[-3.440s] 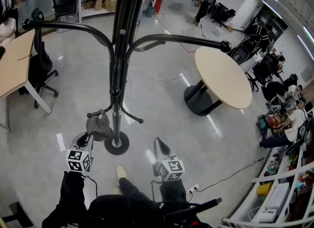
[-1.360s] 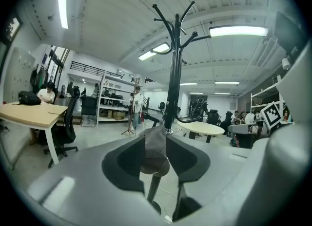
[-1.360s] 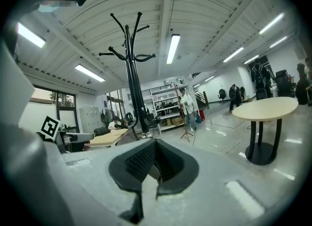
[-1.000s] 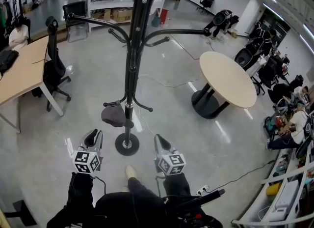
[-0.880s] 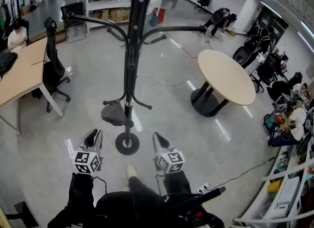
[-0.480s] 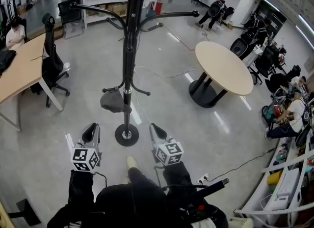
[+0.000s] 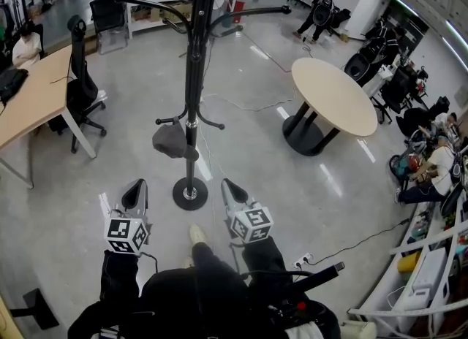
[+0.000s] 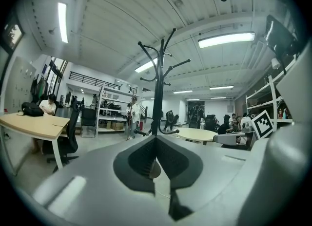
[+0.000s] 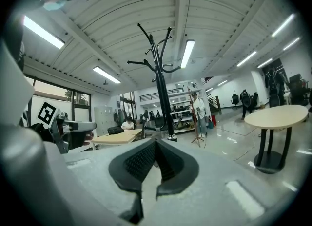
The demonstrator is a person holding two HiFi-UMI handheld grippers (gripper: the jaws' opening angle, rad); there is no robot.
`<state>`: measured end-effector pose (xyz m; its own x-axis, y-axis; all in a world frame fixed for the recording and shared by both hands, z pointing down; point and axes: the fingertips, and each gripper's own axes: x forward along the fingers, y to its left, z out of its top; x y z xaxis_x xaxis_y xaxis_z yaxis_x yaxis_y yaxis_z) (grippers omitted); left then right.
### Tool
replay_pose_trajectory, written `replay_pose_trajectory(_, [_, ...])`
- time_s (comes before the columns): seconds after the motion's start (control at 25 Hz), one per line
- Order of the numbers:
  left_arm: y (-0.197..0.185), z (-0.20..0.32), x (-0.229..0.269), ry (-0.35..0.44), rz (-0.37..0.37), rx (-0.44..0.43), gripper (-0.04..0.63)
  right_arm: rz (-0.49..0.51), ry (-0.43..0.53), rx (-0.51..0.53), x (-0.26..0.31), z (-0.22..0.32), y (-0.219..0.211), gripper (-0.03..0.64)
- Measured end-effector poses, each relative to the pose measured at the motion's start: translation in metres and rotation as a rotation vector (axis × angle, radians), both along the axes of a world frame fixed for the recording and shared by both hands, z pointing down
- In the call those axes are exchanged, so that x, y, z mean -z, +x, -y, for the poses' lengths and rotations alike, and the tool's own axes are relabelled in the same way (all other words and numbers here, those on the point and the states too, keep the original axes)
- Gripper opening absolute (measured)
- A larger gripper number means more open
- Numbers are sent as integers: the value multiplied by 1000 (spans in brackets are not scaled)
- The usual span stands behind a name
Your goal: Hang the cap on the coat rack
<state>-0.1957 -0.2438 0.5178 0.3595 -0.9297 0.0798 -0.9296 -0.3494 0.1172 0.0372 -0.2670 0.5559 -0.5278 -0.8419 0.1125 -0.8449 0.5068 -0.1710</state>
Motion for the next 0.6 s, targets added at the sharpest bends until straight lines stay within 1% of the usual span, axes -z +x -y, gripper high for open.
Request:
replay_pose_trajectory(0.2, [6,-13,0,5,9,-12,2,9,9,9,1,-13,2,2])
replay_pose_trajectory(0.4, [5,-25,1,28,38,3,2,12,25,24,1,-26,-2,2])
replay_pose_trajectory(0.6, [7,-33,3,30,38,-3,2,11,33,40,4,-34,-5,2])
